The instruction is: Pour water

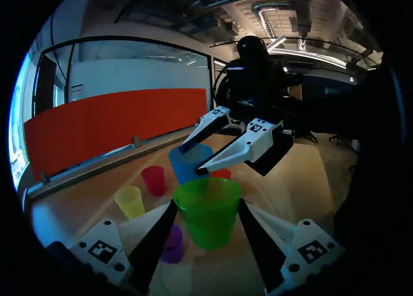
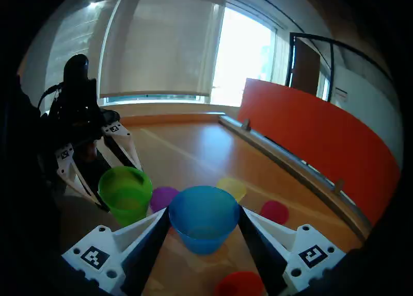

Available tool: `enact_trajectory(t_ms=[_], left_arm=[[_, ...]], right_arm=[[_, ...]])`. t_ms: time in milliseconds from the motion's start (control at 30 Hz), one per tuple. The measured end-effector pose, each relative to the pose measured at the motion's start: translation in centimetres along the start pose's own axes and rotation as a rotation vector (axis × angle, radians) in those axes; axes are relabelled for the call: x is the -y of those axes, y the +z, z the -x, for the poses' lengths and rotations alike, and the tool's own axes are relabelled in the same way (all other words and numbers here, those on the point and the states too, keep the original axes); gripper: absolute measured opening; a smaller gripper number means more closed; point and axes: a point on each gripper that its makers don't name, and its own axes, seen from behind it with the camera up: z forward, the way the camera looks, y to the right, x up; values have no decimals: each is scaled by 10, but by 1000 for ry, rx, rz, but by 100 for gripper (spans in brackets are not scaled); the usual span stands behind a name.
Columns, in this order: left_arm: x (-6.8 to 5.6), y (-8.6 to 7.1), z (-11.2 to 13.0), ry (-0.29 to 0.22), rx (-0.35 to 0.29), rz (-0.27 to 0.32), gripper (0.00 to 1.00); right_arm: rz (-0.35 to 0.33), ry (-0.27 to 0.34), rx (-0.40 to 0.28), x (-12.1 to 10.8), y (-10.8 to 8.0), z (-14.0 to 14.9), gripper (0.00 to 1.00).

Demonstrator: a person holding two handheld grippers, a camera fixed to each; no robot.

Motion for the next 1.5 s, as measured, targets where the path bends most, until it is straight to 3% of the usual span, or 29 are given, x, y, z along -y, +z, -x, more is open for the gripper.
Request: enact_trajectory(t_ms=[433, 1500], left_arm=[[-18, 8, 25, 16, 53, 34, 85], [-41, 16, 60, 31, 136, 78, 85]], right_arm=[[-16, 6, 38, 7, 4, 20, 92], [-52, 34, 99, 24, 12, 63, 93]])
